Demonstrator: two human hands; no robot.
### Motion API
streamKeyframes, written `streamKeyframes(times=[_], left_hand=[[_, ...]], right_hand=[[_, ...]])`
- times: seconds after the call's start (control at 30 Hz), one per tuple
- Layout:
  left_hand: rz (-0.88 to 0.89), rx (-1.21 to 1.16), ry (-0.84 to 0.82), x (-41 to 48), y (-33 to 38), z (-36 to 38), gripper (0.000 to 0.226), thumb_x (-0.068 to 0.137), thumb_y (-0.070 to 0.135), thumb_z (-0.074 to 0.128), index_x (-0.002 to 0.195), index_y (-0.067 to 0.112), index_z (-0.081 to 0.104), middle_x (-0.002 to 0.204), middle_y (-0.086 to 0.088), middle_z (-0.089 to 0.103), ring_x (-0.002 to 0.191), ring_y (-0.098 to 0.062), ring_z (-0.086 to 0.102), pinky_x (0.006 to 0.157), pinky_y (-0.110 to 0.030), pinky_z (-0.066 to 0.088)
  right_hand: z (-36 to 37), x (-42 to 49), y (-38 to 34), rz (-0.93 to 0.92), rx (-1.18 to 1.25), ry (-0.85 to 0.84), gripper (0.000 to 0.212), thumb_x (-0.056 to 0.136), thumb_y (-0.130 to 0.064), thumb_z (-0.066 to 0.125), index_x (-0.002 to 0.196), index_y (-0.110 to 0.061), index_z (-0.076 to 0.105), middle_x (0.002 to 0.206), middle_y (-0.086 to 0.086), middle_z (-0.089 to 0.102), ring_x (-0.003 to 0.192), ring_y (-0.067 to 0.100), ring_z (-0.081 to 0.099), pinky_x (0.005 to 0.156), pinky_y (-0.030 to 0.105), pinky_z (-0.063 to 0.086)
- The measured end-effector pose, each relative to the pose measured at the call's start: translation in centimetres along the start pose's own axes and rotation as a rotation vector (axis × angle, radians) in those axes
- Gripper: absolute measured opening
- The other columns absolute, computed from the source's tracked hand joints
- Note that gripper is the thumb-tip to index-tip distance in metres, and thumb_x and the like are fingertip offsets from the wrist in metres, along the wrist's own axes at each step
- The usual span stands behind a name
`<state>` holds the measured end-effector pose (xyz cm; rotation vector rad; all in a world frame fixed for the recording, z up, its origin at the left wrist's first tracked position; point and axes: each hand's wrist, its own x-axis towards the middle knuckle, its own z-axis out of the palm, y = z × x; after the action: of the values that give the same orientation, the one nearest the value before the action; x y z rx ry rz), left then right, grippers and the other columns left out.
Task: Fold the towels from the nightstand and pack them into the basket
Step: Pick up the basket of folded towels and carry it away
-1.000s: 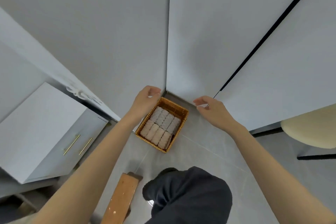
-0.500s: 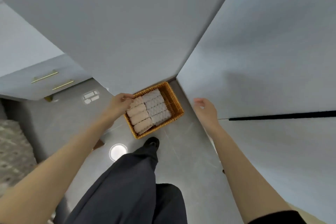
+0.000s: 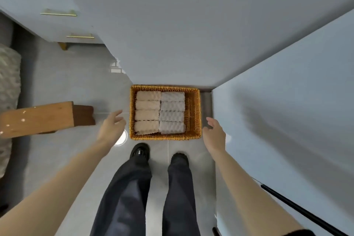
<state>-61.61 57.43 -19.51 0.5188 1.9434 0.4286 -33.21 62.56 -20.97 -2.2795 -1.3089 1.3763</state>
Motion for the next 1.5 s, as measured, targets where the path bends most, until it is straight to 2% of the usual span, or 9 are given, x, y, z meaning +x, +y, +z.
streamKeyframes(times=[0.23,0.4,0.57,0.63,0.8,0.97,1.2,1.4,1.5], left_hand=[[0.036,0.064,0.094,9.1,-6.7,7.3,0.056,0.099,0.022,0.045,0.15,0.026,0.024,0.151,-0.007,0.033,0.134,-0.028,0.037,0.102,-0.04,0.035],[0.136,0.215,0.161,17.1,-11.1,10.9,0.057,0.096,0.019,0.046,0.149,0.024,0.025,0.148,-0.013,0.035,0.136,-0.031,0.032,0.107,-0.046,0.031],[0.103,0.31,0.193,25.1,-15.6,12.7,0.068,0.094,0.022,0.047,0.152,0.027,0.012,0.158,-0.01,0.017,0.143,-0.032,0.02,0.114,-0.05,0.022],[0.122,0.322,0.204,27.6,-16.7,13.0,0.072,0.093,0.019,0.048,0.153,0.027,0.009,0.157,-0.011,0.02,0.141,-0.034,0.023,0.113,-0.051,0.025],[0.161,0.277,0.298,31.4,-17.7,14.1,0.071,0.095,0.014,0.044,0.153,0.027,0.003,0.146,-0.017,0.038,0.126,-0.04,0.044,0.099,-0.052,0.04],[0.167,0.277,0.393,32.0,-17.8,14.6,0.072,0.09,0.003,0.041,0.151,0.03,0.012,0.124,-0.018,0.059,0.104,-0.043,0.056,0.076,-0.043,0.043],[0.061,0.305,0.394,28.4,-15.8,12.1,0.076,0.086,0.001,0.039,0.148,0.037,0.016,0.116,-0.02,0.061,0.102,-0.045,0.056,0.074,-0.04,0.04],[0.072,0.286,0.37,21.2,-12.0,8.2,0.075,0.087,0.002,0.041,0.149,0.038,0.017,0.12,-0.02,0.059,0.105,-0.045,0.056,0.086,-0.048,0.046],[0.101,0.244,0.363,17.0,-10.0,6.1,0.072,0.09,0.004,0.04,0.148,0.039,0.017,0.122,-0.017,0.059,0.106,-0.043,0.056,0.087,-0.048,0.046]], right_hand=[[5.4,10.3,7.2,-0.092,-0.131,0.031,0.046,0.093,-0.012,0.05,0.138,-0.02,0.044,0.133,0.003,0.052,0.103,0.01,0.046,0.083,0.026,0.037],[10.5,17.9,10.7,-0.141,-0.251,0.03,0.05,0.093,-0.018,0.053,0.141,-0.023,0.041,0.135,0.004,0.051,0.12,0.026,0.051,0.097,0.044,0.048],[14.9,23.9,14.3,-0.146,-0.359,0.082,0.058,0.094,-0.013,0.048,0.146,-0.027,0.03,0.146,0.009,0.038,0.13,0.03,0.041,0.105,0.046,0.039],[16.1,25.5,15.2,-0.133,-0.361,0.139,0.063,0.094,-0.012,0.048,0.15,-0.028,0.022,0.15,0.01,0.03,0.134,0.032,0.036,0.108,0.048,0.035],[17.5,28.0,16.7,-0.181,-0.357,0.214,0.053,0.099,-0.032,0.046,0.147,-0.033,0.024,0.147,0.01,0.034,0.122,0.031,0.048,0.098,0.045,0.043],[17.7,28.3,16.8,-0.178,-0.386,0.288,0.05,0.099,-0.027,0.05,0.145,-0.034,0.032,0.139,0.01,0.044,0.12,0.03,0.05,0.098,0.043,0.043],[15.4,24.6,14.3,-0.172,-0.389,0.269,0.049,0.098,-0.018,0.045,0.144,-0.032,0.036,0.132,0.012,0.049,0.116,0.032,0.052,0.097,0.045,0.043],[10.2,18.3,10.1,-0.202,-0.423,0.286,0.061,0.093,0.002,0.04,0.143,-0.032,0.038,0.136,0.006,0.05,0.118,0.027,0.05,0.093,0.037,0.043],[7.1,14.9,7.6,-0.238,-0.424,0.276,0.058,0.094,-0.001,0.04,0.142,-0.032,0.039,0.135,0.007,0.05,0.117,0.028,0.051,0.092,0.039,0.045]])
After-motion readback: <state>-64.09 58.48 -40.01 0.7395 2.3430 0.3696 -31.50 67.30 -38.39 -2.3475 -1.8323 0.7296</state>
